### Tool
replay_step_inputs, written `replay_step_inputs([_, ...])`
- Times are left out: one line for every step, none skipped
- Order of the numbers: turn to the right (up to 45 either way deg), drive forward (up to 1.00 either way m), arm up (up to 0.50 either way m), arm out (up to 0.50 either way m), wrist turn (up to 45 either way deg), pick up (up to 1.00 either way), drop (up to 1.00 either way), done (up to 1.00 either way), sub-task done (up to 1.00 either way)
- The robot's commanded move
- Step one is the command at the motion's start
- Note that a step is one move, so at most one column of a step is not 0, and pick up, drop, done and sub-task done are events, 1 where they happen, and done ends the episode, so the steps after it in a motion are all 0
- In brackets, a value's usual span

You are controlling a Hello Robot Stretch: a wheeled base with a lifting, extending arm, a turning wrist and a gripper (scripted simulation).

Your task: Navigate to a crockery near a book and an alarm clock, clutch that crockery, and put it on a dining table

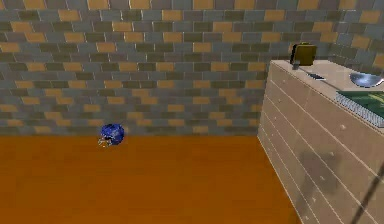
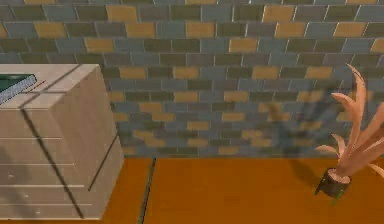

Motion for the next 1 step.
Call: replay_step_inputs([12.0,0.00,0.00,0.00,0.0,0.00,0.00,0.00,0.00])
